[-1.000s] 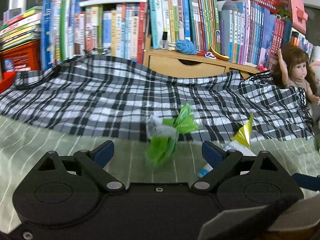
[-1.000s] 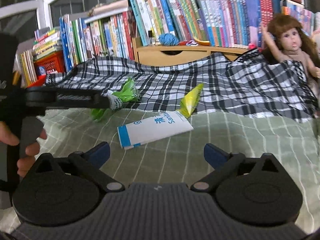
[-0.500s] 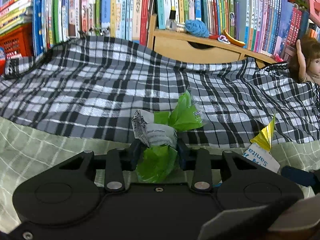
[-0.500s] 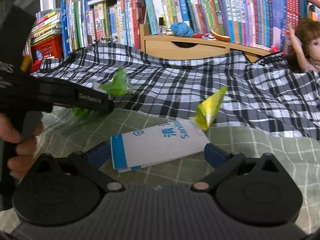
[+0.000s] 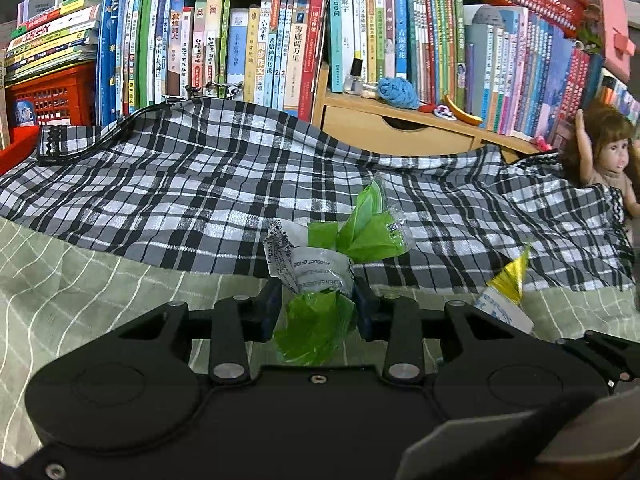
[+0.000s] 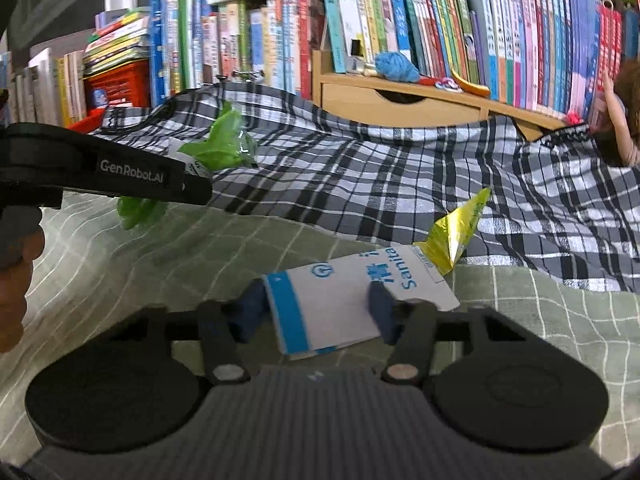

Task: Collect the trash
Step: 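Grasp the green wrapper with the left gripper while the right grasps the white-blue tube, then carry the green wrapper and white-blue tube down to the trash bag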

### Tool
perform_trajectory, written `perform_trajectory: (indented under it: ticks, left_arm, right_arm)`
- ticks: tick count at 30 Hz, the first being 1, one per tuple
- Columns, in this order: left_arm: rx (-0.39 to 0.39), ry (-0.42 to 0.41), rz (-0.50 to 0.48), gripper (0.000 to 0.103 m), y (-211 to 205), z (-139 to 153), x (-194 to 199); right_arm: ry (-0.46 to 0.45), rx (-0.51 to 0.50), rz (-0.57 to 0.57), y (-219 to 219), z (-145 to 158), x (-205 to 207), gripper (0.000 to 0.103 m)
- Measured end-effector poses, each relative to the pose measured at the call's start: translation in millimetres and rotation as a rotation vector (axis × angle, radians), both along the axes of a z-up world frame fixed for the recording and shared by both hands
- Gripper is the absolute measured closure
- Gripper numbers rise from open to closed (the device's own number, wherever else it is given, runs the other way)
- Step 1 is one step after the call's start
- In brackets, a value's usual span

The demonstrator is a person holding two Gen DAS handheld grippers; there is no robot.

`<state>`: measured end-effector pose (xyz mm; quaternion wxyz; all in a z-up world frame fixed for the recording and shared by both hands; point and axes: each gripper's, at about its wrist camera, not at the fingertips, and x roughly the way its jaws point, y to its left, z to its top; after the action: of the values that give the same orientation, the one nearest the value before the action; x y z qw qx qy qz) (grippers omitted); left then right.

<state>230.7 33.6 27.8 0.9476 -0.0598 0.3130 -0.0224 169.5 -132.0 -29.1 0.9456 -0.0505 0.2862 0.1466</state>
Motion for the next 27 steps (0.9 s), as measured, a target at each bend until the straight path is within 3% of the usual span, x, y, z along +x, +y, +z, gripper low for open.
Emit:
perform_trajectory:
  ticks: [5,7,9,11,16,22,23,24,27]
  left_arm:
    - [-0.003,-0.025,-0.032,0.068,3.8,4.8,-26.7]
    - [-0.011,-0.031,-0.048,0.068,6.2,6.9,-36.0]
    - [-0.011,-0.039,-0.057,0.068,7.1,8.5,-42.9]
    - [-0.012,-0.049,-0.06,0.068,7.3,9.6,-48.7]
    - [-0.02,-0.054,-0.055,0.067,7.6,11.0,-54.7]
    - [-0.014,-0.049,-0.03,0.067,13.4,8.5,-59.5]
    - [-0.02,-0.045,-0.029,0.067,15.1,7.7,-61.6]
    - [-0.023,-0.042,-0.029,0.067,16.8,7.0,-63.9]
    - [-0.017,-0.048,-0.035,0.067,20.8,5.2,-74.4]
  right_arm:
    - [0.039,0.053,-0.082,-24.4,5.5,-23.5,0.061]
    - [0.097,0.05,-0.152,-40.0,3.4,-30.3,0.048]
    - [0.148,0.05,-0.247,-56.3,1.6,-34.1,0.045]
    - [0.168,0.114,-0.289,-71.5,5.2,-34.8,0.036]
    - [0.098,0.169,-0.292,-63.9,23.1,-22.9,0.013]
    - [0.123,0.046,-0.299,-26.4,4.6,29.7,0.009]
    - [0.146,0.038,-0.312,-24.5,-1.1,36.1,0.011]
    - [0.162,0.045,-0.319,-24.4,-5.5,37.3,0.028]
    - [0.139,0.046,-0.312,-25.9,-2.1,24.9,0.056]
